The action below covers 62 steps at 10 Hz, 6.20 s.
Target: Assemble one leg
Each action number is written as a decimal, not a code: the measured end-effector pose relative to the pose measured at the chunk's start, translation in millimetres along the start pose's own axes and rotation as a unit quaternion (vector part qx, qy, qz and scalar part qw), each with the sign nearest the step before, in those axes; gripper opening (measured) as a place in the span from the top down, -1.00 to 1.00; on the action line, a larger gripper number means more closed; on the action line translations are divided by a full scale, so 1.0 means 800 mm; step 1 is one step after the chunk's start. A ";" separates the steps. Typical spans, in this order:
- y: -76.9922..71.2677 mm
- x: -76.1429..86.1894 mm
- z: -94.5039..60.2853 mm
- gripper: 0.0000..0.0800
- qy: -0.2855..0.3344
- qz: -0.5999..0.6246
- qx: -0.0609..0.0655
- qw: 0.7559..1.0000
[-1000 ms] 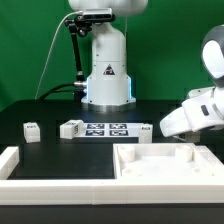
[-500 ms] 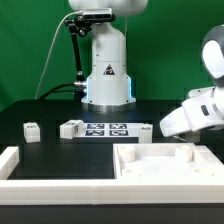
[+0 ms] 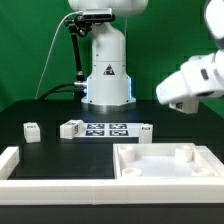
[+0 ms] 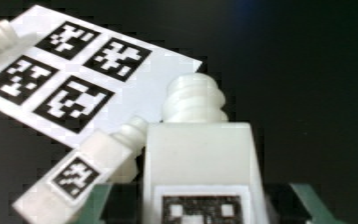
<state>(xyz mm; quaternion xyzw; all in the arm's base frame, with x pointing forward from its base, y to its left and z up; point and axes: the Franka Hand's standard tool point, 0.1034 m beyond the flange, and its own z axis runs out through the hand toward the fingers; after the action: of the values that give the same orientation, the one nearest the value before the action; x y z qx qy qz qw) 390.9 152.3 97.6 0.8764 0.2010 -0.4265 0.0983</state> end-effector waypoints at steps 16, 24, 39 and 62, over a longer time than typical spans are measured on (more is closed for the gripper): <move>0.049 0.030 -0.046 0.28 0.539 -0.001 -0.012 0.842; 0.070 0.083 -0.095 0.28 0.502 0.051 0.037 0.863; 0.133 0.128 -0.152 0.28 0.600 -0.014 -0.034 0.799; 0.154 0.177 -0.144 -0.55 0.645 -0.007 -0.047 0.762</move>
Offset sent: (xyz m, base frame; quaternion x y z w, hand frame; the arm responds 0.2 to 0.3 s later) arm 0.0000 0.0000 0.0000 0.0000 0.3098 0.0000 0.9508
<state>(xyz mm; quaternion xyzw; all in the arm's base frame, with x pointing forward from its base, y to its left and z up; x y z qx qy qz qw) 604.9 118.9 57.2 0.9373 0.2433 0.2490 -0.0165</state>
